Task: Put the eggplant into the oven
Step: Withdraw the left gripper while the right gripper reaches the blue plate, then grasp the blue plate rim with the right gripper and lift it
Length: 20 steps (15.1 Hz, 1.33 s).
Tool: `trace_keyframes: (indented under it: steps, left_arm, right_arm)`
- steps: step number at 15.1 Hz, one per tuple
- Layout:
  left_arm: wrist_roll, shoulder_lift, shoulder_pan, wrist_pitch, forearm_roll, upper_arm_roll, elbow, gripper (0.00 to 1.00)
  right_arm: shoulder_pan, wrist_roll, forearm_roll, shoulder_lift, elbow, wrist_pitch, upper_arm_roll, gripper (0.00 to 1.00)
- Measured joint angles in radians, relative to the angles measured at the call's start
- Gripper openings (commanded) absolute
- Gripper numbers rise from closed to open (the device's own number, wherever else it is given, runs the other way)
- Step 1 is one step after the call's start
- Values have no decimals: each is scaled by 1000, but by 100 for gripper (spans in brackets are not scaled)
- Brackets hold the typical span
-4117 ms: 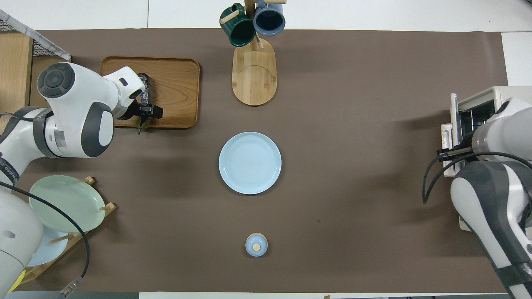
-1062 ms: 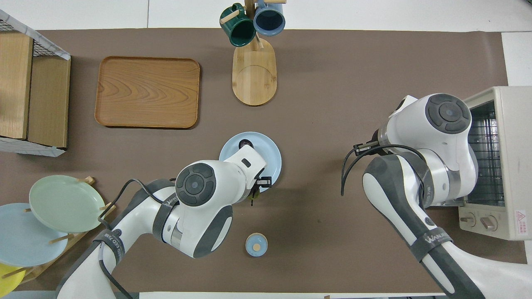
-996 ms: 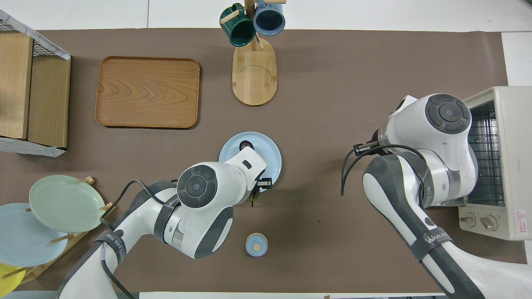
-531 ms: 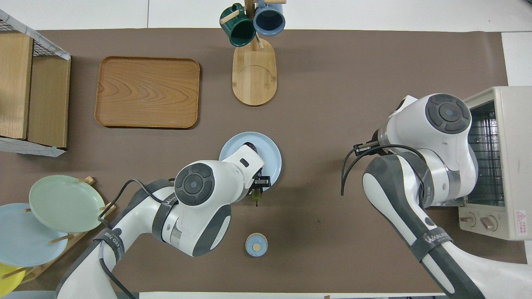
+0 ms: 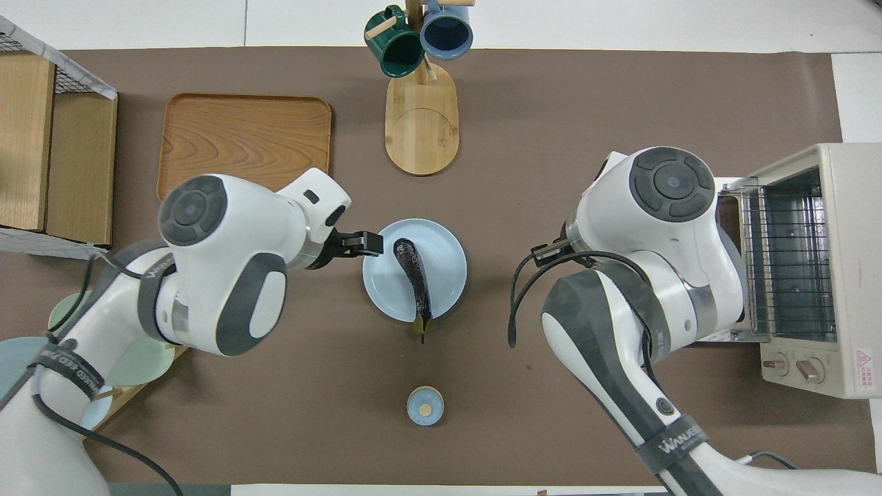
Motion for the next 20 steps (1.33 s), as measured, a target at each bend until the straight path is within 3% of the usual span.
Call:
trace_keyframes:
  steps: [6,8,11,13,14,20]
  left_arm:
    - [185,3,181,-40,0,3,13,100]
    - [264,3,254,-61,0,4,13,100]
    - [379,3,354,-85,0,5,13,100]
    - [420,3,388,-92,0,6,14,100]
    - [425,3,393,-95,0,6,16,100]
    - [426,3,408,-198,10,6,93,100]
  right_arm:
    - [252,292,0,54,142,42,5,59]
    - [354,414,-17,138,248,45,7,58]
    - [453,513,-140,329,401,88,7,51]
    - [475,521,-205,415,405,213,6,38]
    - [475,521,-217,442,391,271,5,37]
    - [484,521,-302,461,348,311,3,44]
